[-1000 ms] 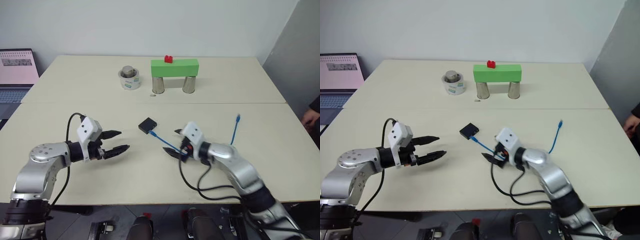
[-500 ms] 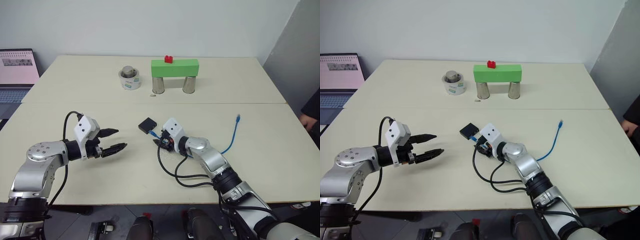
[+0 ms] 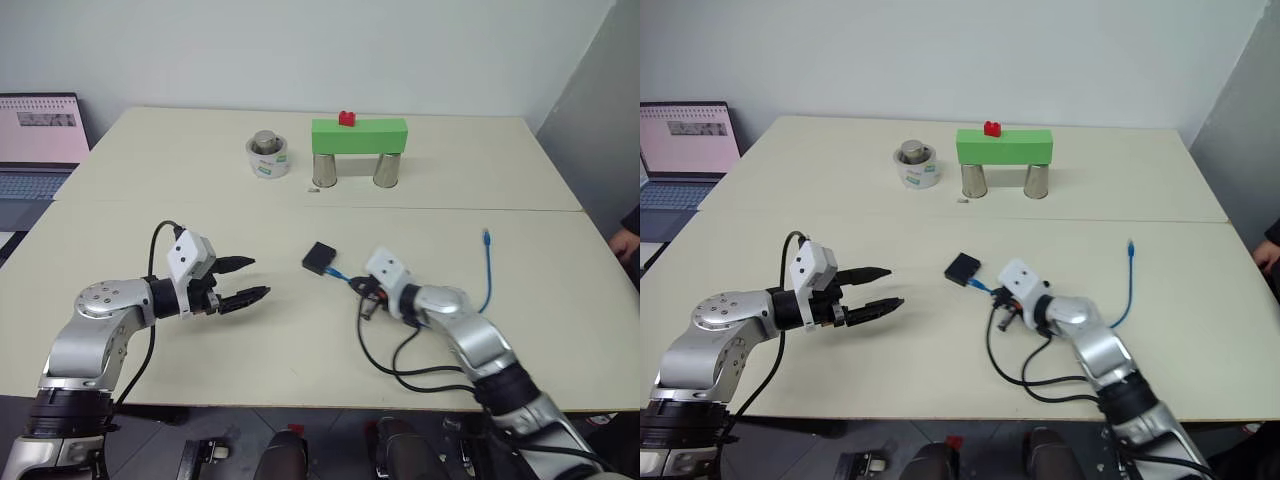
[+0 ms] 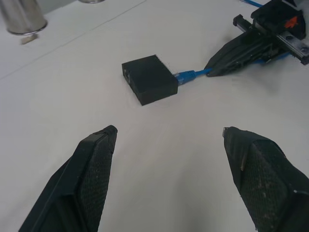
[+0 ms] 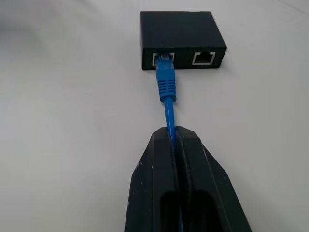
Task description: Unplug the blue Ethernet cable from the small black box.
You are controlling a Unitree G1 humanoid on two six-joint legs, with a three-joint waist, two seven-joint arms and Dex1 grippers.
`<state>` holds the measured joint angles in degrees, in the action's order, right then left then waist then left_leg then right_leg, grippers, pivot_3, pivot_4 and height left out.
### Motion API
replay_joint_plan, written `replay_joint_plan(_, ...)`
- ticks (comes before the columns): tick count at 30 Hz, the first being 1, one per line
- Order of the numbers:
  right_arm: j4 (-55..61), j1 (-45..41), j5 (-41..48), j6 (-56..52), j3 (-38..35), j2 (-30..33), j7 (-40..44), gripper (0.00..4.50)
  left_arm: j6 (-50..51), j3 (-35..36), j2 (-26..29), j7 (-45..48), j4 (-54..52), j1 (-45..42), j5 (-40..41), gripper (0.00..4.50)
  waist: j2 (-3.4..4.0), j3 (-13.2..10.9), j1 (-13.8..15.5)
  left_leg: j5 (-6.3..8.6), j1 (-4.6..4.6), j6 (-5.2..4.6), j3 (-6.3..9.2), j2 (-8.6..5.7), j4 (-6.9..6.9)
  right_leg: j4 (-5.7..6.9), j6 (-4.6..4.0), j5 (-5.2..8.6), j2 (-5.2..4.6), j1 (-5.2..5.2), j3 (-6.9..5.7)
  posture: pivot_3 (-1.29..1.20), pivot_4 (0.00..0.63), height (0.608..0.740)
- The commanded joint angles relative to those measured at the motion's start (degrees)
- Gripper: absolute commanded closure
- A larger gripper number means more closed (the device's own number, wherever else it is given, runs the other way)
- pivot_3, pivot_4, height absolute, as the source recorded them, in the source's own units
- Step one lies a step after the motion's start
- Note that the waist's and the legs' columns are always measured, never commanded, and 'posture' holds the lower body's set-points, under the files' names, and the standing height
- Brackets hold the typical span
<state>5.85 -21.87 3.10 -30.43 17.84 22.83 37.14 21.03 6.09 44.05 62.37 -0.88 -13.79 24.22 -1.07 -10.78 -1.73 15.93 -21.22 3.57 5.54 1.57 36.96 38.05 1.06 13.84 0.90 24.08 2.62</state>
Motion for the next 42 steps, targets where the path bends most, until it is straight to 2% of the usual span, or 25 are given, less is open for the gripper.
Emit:
replay_joint_plan(1, 11.9, 5.3, 3.2, -5.7, -4.7, 9.0, 5.9, 4.45, 0.1, -1.1, -0.6, 0.7, -2.3, -0.4, 0.7, 0.76, 0.0, 0.0, 0.0, 0.0, 0.0, 0.0, 0.0, 0.0, 0.0, -0.01, 0.0, 0.0, 0.0, 0.0, 0.0, 0.0, 0.15, 0.74)
replay_joint_plan(3, 14.1, 6.6, 3.9, -6.5, -5.1, 11.4, 6.9, 4.45, 0.3, -1.5, -0.9, 0.8, -2.4, -0.6, 0.6, 0.76, -0.01, 0.0, -0.1, 0.0, 0.01, 0.0, -0.01, 0.01, 0.02, -0.01, 0.0, 0.0, 0.01, -0.01, 0.0, 0.0, 0.15, 0.74)
replay_joint_plan(7, 14.9, 7.3, 4.2, -6.5, -4.6, 12.3, 7.1, 3.62, 0.9, -2.8, -1.5, 1.3, -3.3, -0.8, 0.9, 0.76, 0.0, 0.0, -1.3, 0.0, 0.17, 0.0, -0.05, 0.09, 0.01, 0.09, 0.01, -0.01, 0.07, -0.04, 0.03, 0.0, 0.15, 0.74)
replay_joint_plan(11, 13.3, 4.8, 4.7, -7.2, -4.5, 9.2, 5.5, 2.67, 1.8, -3.5, -1.9, 1.5, -4.4, -0.5, 1.3, 0.76, -0.01, 0.0, -1.6, 0.0, 0.2, -0.01, -0.06, 0.1, 0.01, 0.16, 0.02, -0.01, 0.09, -0.03, 0.06, 0.0, 0.15, 0.74)
replay_joint_plan(16, 9.2, 1.3, 4.5, -8.0, -4.0, 5.3, 3.8, 2.67, 2.1, -3.7, -1.9, 1.3, -5.1, -0.2, 1.3, 0.76, -0.01, 0.0, -1.5, 0.0, 0.17, 0.0, -0.06, 0.08, 0.0, 0.1, 0.02, -0.02, 0.08, -0.04, 0.07, 0.0, 0.15, 0.74)
replay_joint_plan(27, 2.3, -1.3, 3.0, -7.6, -1.9, 4.1, 3.2, 2.67, 2.4, -3.6, -2.5, 0.6, -5.3, -0.1, 1.3, 0.76, -0.01, 0.0, -1.3, 0.0, 0.14, -0.01, -0.06, 0.06, 0.0, 0.07, 0.02, -0.02, 0.06, -0.03, 0.06, 0.0, 0.15, 0.74)
replay_joint_plan(28, 2.2, -1.4, 2.8, -7.4, -1.9, 4.2, 3.3, 3.05, 2.5, -3.5, -2.5, 0.5, -5.4, -0.1, 1.2, 0.76, -0.01, 0.0, -1.3, 0.0, 0.15, -0.01, -0.06, 0.06, 0.01, 0.09, 0.02, -0.02, 0.07, -0.03, 0.06, 0.0, 0.15, 0.74)
replay_joint_plan(29, 2.0, -1.6, 2.6, -7.0, -1.8, 4.3, 3.2, 3.12, 2.5, -3.5, -2.6, 0.4, -5.2, -0.2, 1.2, 0.76, -0.01, 0.0, -1.3, 0.0, 0.16, 0.0, -0.06, 0.06, 0.01, 0.1, 0.02, -0.02, 0.07, -0.03, 0.06, 0.0, 0.15, 0.74)
replay_joint_plan(32, 2.0, -1.9, 1.6, -5.4, -1.6, 4.6, 3.4, 3.97, 3.0, -3.3, -3.1, 0.1, -4.7, -0.4, 1.7, 0.76, -0.01, 0.0, -1.3, 0.0, 0.16, 0.0, -0.06, 0.06, 0.02, 0.1, 0.03, -0.02, 0.07, -0.05, 0.06, 0.0, 0.15, 0.74)
replay_joint_plan(34, 2.3, -2.0, 0.1, -2.6, -0.9, 5.5, 3.7, 4.37, 4.1, -2.8, -3.6, -0.5, -4.0, -0.8, 2.3, 0.76, -0.01, 0.0, -1.3, 0.0, 0.16, 0.0, -0.06, 0.06, 0.01, 0.09, 0.03, -0.02, 0.07, -0.05, 0.06, 0.0, 0.15, 0.74)
replay_joint_plan(39, 3.5, -2.7, -3.8, 10.4, -0.6, 6.7, 2.7, 4.36, 11.1, -1.3, -5.6, -1.8, -2.5, -2.4, 7.3, 0.76, -0.01, 0.0, -1.3, 0.0, 0.11, -0.01, -0.06, 0.06, 0.01, 0.06, 0.03, -0.02, 0.06, -0.03, 0.06, 0.0, 0.15, 0.74)
replay_joint_plan(42, 2.7, -3.7, -10.9, 27.7, 2.7, 10.1, 3.0, 4.36, 17.6, 0.1, -6.9, -1.3, -2.5, -4.2, 13.0, 0.76, -0.01, 0.0, -1.4, 0.0, 0.11, 0.0, -0.05, 0.06, 0.01, 0.08, 0.03, -0.02, 0.07, -0.02, 0.04, 0.0, 0.15, 0.74)
